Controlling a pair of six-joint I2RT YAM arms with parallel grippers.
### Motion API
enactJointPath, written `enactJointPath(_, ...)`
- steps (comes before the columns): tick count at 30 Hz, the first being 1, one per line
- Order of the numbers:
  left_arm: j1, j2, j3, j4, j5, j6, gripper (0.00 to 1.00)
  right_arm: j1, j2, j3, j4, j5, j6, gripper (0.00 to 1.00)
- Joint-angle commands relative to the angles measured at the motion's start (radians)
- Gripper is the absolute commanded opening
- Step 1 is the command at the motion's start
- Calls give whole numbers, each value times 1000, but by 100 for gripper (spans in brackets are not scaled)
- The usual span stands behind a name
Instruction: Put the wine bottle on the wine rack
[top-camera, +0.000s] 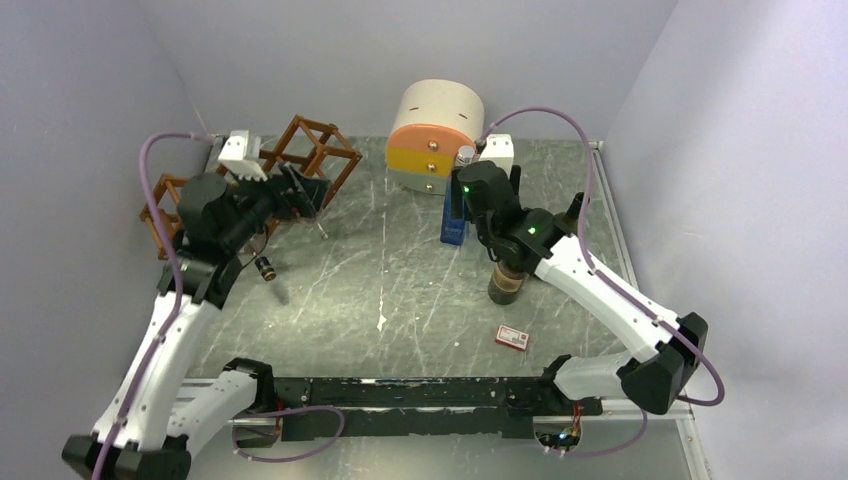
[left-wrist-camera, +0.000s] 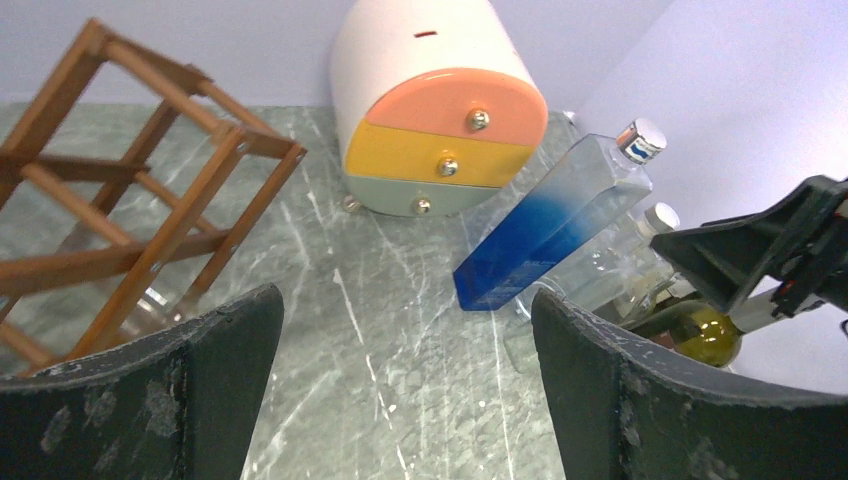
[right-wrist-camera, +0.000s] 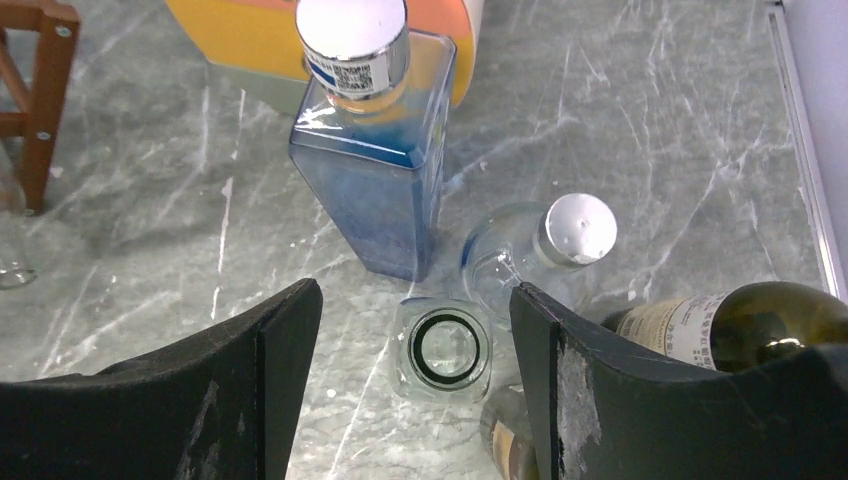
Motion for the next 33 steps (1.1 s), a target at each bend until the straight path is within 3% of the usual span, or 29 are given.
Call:
enactJointPath(1,8,135,106,124,163,73,98,-15,23,-9,-39,21,40,72)
enactJointPath(11,8,235,129,319,289,93,98,-20,22,-76,-36,28,56,66)
enactJointPath(19,8,237,52,364,297,161,98,-20,-29,-122,13,23,43,37)
enactJointPath(23,6,209,-41,434,306,168,98,-20,-45,-120,36,13,18,13)
enactJointPath(25,6,199,-69,451,314,180,98,-20,-52,-111,54,-13,-1,5)
enactJointPath(28,7,185,-136,505,313,185,98,-19,-69,-96,98,-90,-34,0)
enactJointPath(33,2,142,-247,642,326,210,98,-19,-82,-63,189,-280,-61,0)
